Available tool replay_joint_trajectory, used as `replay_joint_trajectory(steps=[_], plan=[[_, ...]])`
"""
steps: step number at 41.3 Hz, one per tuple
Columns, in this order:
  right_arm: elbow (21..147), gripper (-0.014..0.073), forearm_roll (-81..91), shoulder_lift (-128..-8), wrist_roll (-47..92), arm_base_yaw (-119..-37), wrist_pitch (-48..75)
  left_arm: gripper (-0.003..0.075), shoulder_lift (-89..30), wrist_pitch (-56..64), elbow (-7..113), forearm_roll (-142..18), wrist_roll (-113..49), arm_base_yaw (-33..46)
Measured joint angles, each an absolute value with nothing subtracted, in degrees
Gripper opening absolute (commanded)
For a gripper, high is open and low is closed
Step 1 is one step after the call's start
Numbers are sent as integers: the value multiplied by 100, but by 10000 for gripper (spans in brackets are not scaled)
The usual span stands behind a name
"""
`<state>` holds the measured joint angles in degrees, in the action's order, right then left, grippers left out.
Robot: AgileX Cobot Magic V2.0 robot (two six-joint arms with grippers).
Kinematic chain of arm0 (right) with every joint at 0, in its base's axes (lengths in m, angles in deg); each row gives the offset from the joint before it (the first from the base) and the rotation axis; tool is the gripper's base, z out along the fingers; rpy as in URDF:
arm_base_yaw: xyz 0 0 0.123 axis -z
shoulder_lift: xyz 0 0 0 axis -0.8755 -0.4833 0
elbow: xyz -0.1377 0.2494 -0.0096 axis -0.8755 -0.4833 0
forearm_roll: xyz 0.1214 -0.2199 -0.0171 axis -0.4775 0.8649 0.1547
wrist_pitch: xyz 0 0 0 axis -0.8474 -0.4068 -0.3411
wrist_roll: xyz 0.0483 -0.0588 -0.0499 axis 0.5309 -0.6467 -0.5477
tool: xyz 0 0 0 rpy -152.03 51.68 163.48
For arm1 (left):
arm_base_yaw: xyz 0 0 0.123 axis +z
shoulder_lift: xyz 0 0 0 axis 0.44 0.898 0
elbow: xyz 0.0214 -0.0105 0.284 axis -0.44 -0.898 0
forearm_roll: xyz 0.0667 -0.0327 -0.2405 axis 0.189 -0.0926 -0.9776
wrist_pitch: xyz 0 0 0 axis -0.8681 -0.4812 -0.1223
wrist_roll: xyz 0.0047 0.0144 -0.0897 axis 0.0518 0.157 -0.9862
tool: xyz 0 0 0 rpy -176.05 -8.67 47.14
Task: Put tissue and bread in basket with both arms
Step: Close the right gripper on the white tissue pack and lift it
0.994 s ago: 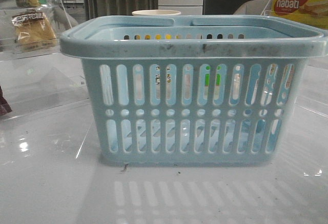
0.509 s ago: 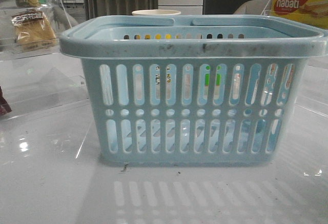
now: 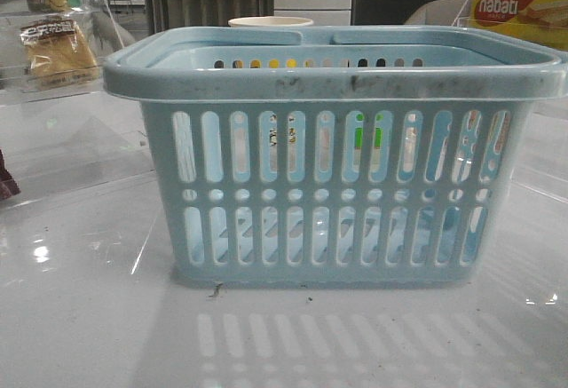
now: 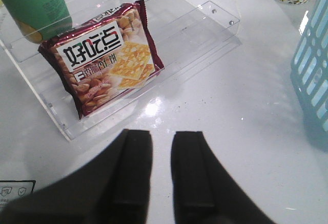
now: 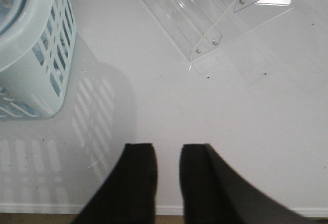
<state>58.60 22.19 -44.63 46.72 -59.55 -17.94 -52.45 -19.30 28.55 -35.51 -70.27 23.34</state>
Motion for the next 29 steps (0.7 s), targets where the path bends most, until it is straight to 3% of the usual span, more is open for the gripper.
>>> replay_joint_trajectory(steps=[3, 16, 29], plan=[[5860, 542, 2219, -4549, 4662, -5955, -1781, 467, -5233, -1930, 2855, -3551, -7027, 2334], [5870, 545, 2244, -5172, 4649, -5902, -1279, 453, -5221, -1845, 2855, -3551, -7027, 2334], [6749, 545, 2266, -6713, 4668, -5150, -1035, 452, -5221, -1835, 2855, -3551, -7027, 2334]])
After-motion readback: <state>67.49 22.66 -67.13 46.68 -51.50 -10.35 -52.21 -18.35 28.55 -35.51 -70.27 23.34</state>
